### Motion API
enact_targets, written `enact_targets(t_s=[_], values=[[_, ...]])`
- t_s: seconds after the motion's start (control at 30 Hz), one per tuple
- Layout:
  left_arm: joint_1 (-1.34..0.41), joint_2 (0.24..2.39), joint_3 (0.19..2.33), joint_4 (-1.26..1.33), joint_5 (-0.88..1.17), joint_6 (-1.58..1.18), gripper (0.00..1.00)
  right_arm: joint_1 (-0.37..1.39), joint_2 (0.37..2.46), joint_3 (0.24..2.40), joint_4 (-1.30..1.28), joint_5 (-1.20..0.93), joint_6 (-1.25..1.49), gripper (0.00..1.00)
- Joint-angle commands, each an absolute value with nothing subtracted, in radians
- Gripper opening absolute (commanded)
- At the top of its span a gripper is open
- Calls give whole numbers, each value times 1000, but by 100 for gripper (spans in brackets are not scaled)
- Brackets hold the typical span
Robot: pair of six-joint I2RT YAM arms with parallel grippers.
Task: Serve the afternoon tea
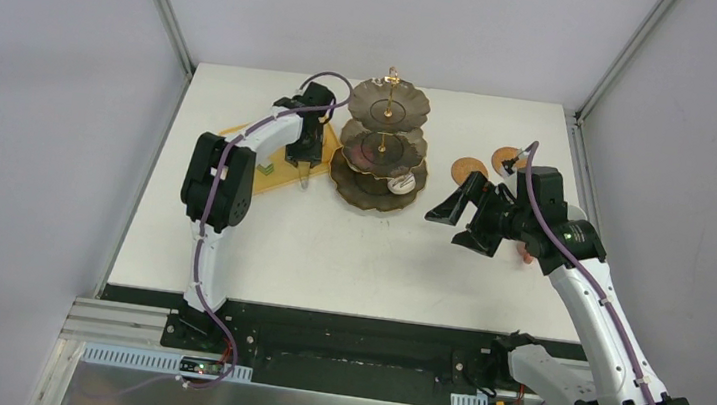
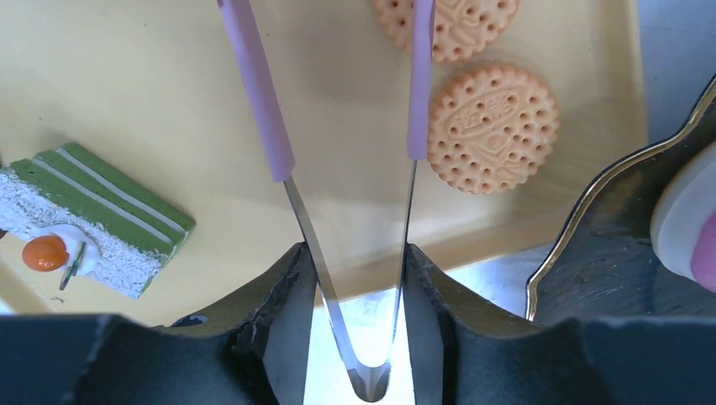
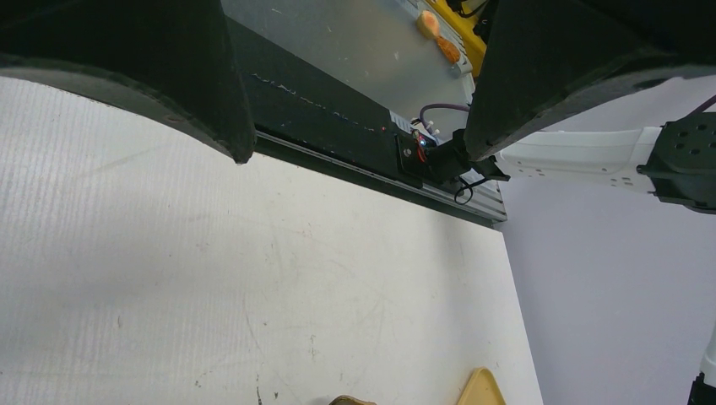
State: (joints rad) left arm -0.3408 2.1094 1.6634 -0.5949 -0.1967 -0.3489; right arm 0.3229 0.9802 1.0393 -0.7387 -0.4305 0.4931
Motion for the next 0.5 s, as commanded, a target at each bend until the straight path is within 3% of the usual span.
enact_targets(t_s=[0.0, 0.3, 0.47], values=[[-339, 2113, 1722, -641, -229, -324, 35, 314, 973, 1055, -741, -425, 492, 99], [-331, 2100, 1787, -677, -225, -305, 15, 311, 974, 1058, -738, -426, 492, 99], [-328, 2076, 1793, -689, -225, -304, 11, 310, 972, 1056, -740, -427, 489, 99]])
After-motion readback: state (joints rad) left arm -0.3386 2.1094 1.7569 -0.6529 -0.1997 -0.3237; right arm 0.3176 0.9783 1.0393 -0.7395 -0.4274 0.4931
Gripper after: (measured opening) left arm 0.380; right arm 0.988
